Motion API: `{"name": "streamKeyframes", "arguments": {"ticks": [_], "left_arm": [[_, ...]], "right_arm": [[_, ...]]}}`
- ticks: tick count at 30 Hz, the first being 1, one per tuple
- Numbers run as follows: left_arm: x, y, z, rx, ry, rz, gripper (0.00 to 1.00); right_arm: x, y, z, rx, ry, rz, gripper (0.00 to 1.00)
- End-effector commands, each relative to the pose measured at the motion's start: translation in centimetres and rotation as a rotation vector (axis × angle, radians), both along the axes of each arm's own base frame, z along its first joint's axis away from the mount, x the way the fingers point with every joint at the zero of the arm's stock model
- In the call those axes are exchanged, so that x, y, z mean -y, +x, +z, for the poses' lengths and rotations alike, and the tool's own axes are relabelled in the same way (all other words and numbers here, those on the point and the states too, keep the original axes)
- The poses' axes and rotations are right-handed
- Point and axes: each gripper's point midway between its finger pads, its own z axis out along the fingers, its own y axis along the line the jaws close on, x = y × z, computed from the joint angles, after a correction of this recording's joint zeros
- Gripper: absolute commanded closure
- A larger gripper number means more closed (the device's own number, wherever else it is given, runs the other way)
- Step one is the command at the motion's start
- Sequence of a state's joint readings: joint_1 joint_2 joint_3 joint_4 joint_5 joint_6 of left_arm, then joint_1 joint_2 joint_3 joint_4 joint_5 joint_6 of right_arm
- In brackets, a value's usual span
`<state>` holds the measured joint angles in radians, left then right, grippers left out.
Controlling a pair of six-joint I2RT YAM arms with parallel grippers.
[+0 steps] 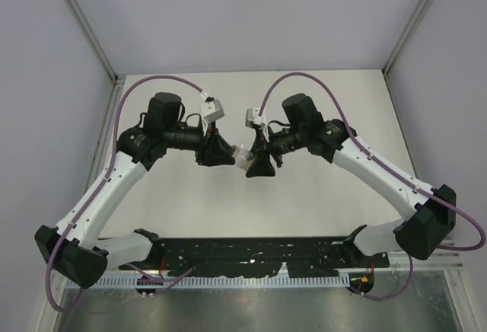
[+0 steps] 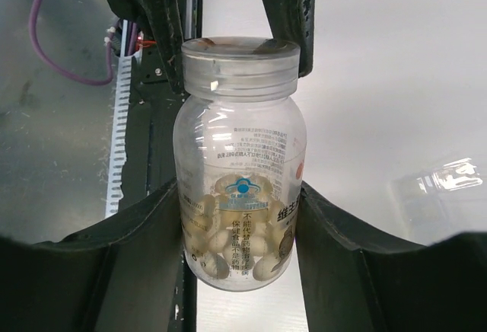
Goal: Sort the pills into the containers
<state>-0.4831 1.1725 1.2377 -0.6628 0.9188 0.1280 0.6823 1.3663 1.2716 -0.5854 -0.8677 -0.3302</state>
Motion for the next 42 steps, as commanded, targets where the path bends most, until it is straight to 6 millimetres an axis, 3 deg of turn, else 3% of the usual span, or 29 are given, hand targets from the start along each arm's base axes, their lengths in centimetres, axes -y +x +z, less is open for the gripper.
{"name": "streamKeyframes", "arguments": {"ticks": [1, 5, 10, 14, 18, 19, 24, 27, 31, 35, 40, 42], "left_arm": [[1.0, 1.3, 1.2, -0.016, -0.055, 0.047, 1.0], [1.5, 1.9, 1.1, -0.11, -0.077, 0.098, 1.0], [1.4, 4.0, 0.8, -0.182, -0.089, 0.262, 1.0], [0.4, 6.0, 0.0, -0.259, -0.077, 0.469, 1.0], [-0.3, 6.5, -0.1, -0.261, -0.076, 0.541, 1.0], [-0.3, 6.4, 0.2, -0.248, -0.079, 0.531, 0.94], [-0.2, 4.9, 1.9, -0.113, -0.109, 0.358, 0.31], [-0.5, 3.4, 2.6, 0.033, -0.083, 0.218, 0.08], [-1.3, 1.0, 1.9, 0.212, -0.033, 0.042, 0.01], [-1.4, -0.1, 1.7, 0.309, -0.032, -0.052, 0.0], [-0.7, -1.0, 2.4, 0.334, -0.07, -0.11, 0.03], [-0.3, -1.0, 2.6, 0.325, -0.079, -0.108, 0.1]], "right_arm": [[-0.5, 1.8, 1.8, 0.12, 0.025, -0.083, 0.94], [-0.5, 3.1, 2.1, 0.165, 0.005, -0.158, 0.95], [-0.3, 4.9, 3.0, 0.21, 0.004, -0.276, 0.95], [0.3, 6.8, 3.6, 0.252, -0.011, -0.407, 0.94], [1.0, 8.1, 3.4, 0.275, -0.042, -0.489, 0.94], [0.9, 8.0, 3.4, 0.278, -0.041, -0.478, 0.94], [0.1, 6.0, 2.9, 0.255, -0.034, -0.334, 0.94], [-0.4, 3.6, 2.7, 0.221, -0.024, -0.195, 0.94], [-0.6, 0.9, 2.6, 0.173, -0.005, -0.046, 0.94], [-0.8, -1.2, 2.5, 0.116, 0.004, 0.074, 0.94], [-1.1, -1.9, 2.5, 0.073, 0.01, 0.129, 0.95], [-1.1, -1.9, 2.4, 0.066, 0.006, 0.132, 0.95]]}}
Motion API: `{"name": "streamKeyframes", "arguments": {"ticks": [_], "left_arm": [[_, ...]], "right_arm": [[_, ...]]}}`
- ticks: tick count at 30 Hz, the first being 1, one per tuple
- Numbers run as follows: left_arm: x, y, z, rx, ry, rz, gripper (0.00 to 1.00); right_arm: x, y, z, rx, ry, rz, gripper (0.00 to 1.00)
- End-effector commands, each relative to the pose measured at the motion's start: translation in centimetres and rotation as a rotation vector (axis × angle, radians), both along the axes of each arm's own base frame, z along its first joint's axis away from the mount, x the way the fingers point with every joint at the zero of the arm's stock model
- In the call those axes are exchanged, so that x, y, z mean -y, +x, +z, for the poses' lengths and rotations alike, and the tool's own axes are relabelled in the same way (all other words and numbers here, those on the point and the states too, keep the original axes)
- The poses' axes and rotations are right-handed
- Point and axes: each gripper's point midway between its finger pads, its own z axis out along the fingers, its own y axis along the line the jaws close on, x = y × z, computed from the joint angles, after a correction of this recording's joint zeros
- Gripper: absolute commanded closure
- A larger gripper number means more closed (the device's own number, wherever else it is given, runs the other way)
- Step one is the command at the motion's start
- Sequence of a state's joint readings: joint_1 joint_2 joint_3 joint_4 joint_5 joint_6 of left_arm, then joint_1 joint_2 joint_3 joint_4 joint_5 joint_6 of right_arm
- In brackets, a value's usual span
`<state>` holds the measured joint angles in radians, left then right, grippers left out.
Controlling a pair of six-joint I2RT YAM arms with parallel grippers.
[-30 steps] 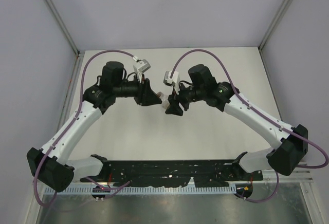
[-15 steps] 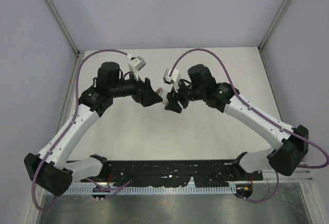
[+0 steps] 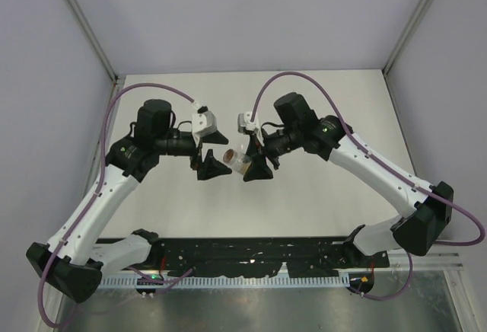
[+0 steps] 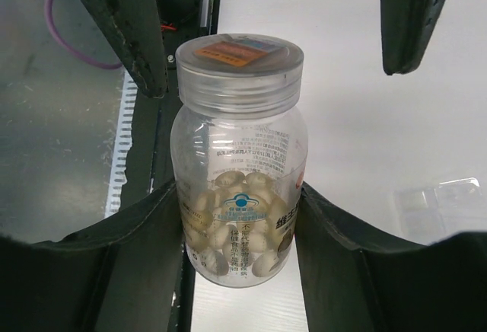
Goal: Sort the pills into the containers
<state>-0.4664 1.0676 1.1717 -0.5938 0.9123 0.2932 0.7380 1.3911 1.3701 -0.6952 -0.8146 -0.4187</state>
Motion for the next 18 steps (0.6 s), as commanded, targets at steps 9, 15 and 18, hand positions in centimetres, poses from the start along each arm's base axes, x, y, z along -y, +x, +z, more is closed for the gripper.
{"name": "streamKeyframes", "arguments": {"ticks": [9, 15, 18], "left_arm": [[1.4, -0.5, 1.8, 0.013, -0.068, -0.055, 0.65], [1.6, 0.6, 0.7, -0.05, -0.054, 0.015, 1.0], [1.9, 1.6, 0.7, -0.119, -0.076, 0.083, 1.0]], "right_arm": [[-0.6, -0.6, 1.0, -0.01, 0.034, 0.057, 0.95], [-0.7, 1.0, 1.7, 0.032, 0.036, -0.033, 0.95], [-0.6, 2.7, 1.8, 0.067, 0.017, -0.131, 0.94]]}}
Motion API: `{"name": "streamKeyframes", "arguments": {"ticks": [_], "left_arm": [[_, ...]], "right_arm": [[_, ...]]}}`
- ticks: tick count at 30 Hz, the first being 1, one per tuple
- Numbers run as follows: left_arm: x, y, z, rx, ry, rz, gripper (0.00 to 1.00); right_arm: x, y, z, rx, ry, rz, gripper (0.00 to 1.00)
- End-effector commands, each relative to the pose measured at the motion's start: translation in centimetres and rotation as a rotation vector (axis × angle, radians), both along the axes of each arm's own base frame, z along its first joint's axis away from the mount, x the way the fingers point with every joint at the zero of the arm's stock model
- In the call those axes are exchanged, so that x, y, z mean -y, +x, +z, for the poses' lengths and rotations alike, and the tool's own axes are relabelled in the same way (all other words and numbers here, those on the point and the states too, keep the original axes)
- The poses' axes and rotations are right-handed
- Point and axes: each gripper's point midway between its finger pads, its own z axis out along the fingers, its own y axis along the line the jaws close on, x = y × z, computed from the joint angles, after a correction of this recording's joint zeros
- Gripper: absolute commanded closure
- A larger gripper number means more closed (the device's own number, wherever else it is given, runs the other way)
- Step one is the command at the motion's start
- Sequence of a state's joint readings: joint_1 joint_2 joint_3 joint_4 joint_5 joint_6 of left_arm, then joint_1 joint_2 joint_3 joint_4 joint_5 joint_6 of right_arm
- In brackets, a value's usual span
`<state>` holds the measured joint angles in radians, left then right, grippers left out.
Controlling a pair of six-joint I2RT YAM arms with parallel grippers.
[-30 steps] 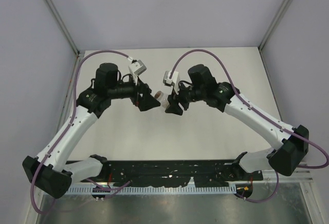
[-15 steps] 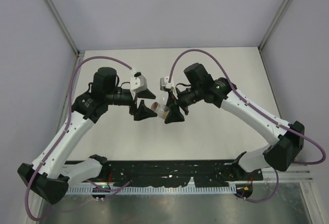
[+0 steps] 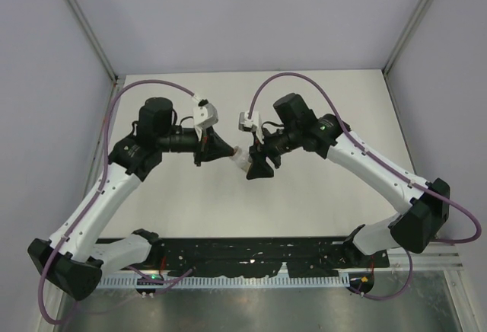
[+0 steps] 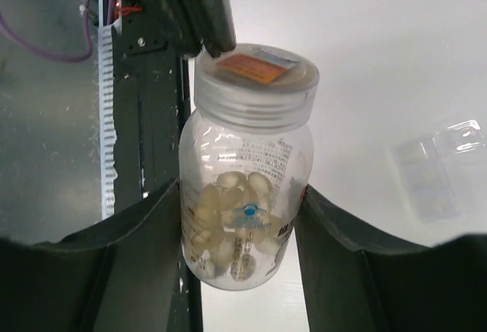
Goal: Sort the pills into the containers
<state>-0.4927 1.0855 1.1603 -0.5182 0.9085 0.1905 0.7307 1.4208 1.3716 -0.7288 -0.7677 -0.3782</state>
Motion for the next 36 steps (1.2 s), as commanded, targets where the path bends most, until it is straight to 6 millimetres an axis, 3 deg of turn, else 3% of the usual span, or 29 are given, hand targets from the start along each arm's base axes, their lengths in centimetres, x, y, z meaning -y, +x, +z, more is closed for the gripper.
{"name": "streamKeyframes", "arguments": {"ticks": [1, 5, 10, 13, 15, 18, 20, 22, 27, 32, 36], "left_arm": [[0.9, 2.1, 0.5, -0.077, -0.049, 0.107, 1.0], [1.0, 4.8, 0.1, -0.21, -0.063, 0.284, 1.0], [2.0, 4.4, 0.3, -0.297, -0.081, 0.238, 1.0], [1.8, 3.9, 0.9, -0.241, -0.08, 0.201, 0.79], [1.5, 3.3, 1.5, -0.189, -0.085, 0.163, 0.57], [1.3, 1.7, 2.2, -0.106, -0.084, 0.069, 0.33], [1.0, 0.7, 2.4, -0.053, -0.068, 0.01, 0.21], [0.6, 0.2, 2.3, -0.004, -0.047, -0.021, 0.15], [0.5, -0.4, 2.4, 0.051, -0.064, -0.056, 0.15], [1.0, -0.5, 2.3, 0.02, -0.088, -0.067, 0.33], [1.5, -0.5, 1.6, -0.024, -0.082, -0.083, 0.38]], "right_arm": [[-0.9, 3.1, 3.6, 0.164, 0.071, -0.114, 0.94], [-0.4, 5.7, 4.3, 0.24, 0.051, -0.262, 0.94], [-0.2, 6.1, 4.5, 0.263, 0.05, -0.285, 0.94], [0.2, 5.6, 4.0, 0.271, 0.041, -0.255, 0.95], [0.2, 4.8, 3.7, 0.273, 0.039, -0.213, 0.95], [0.2, 2.8, 3.6, 0.243, 0.047, -0.109, 0.95], [0.2, 1.7, 3.8, 0.225, 0.058, -0.053, 0.94], [0.2, 0.7, 4.1, 0.216, 0.074, 0.001, 0.95], [0.1, -0.9, 4.5, 0.176, 0.095, 0.082, 0.94], [-0.2, -1.2, 4.7, 0.161, 0.108, 0.101, 0.95], [-0.2, -1.3, 4.7, 0.155, 0.114, 0.106, 0.94]]}}
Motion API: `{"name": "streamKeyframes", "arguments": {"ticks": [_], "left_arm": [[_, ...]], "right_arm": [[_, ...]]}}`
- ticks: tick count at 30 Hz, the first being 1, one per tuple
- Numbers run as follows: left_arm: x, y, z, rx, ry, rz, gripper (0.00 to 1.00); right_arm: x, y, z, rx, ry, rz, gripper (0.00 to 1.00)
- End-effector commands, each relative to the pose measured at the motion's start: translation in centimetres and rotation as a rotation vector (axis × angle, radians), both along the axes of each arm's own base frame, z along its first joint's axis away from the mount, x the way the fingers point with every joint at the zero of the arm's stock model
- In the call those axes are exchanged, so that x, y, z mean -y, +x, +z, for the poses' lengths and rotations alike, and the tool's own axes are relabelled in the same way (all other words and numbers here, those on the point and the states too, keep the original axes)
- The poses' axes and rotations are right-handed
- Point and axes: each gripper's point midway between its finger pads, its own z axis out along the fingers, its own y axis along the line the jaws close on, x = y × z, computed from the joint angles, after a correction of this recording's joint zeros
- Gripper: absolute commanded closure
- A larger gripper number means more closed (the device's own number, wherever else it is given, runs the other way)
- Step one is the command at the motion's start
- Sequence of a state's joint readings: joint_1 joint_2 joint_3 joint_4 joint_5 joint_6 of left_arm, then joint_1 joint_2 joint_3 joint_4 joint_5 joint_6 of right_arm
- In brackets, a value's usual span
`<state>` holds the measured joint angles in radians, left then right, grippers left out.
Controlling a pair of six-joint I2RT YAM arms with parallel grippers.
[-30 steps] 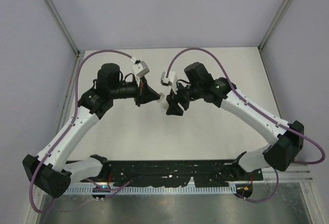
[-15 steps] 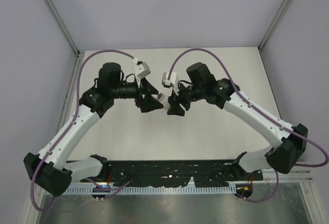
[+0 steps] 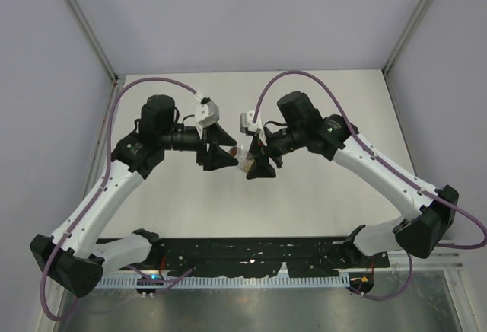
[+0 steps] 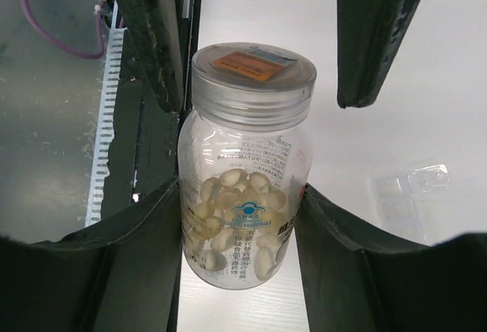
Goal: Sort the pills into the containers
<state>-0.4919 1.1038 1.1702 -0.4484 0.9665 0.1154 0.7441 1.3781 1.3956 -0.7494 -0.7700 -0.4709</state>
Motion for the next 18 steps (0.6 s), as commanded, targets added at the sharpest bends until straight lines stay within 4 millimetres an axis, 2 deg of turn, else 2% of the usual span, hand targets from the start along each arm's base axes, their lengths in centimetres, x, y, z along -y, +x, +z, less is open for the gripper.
{"name": "streamKeyframes", "arguments": {"ticks": [1, 3, 5, 7, 9, 13, 18], "left_arm": [[0.8, -0.3, 0.1, -0.002, -0.025, -0.05, 0.39], [0.9, -0.2, -0.1, -0.015, -0.021, -0.05, 0.45], [1.1, 0.0, -0.2, -0.032, -0.024, -0.048, 0.55], [1.3, 0.2, -0.1, -0.047, -0.033, -0.044, 0.74], [1.4, 0.4, 0.0, -0.067, -0.043, -0.029, 1.0], [1.7, 1.4, -0.1, -0.138, -0.062, 0.043, 1.0], [1.7, 3.5, -0.8, -0.221, -0.057, 0.185, 1.0]], "right_arm": [[-0.5, -0.7, 2.7, 0.041, 0.073, 0.047, 0.95], [-0.4, -0.7, 2.7, 0.042, 0.075, 0.046, 0.94], [-0.5, -0.7, 2.7, 0.04, 0.074, 0.045, 0.94], [-0.5, -0.7, 2.5, 0.034, 0.072, 0.04, 0.94], [-0.6, -0.3, 2.3, 0.037, 0.073, 0.021, 0.94], [-0.6, 1.0, 2.3, 0.06, 0.076, -0.063, 0.95], [-0.5, 3.8, 2.8, 0.116, 0.07, -0.204, 0.94]]}}
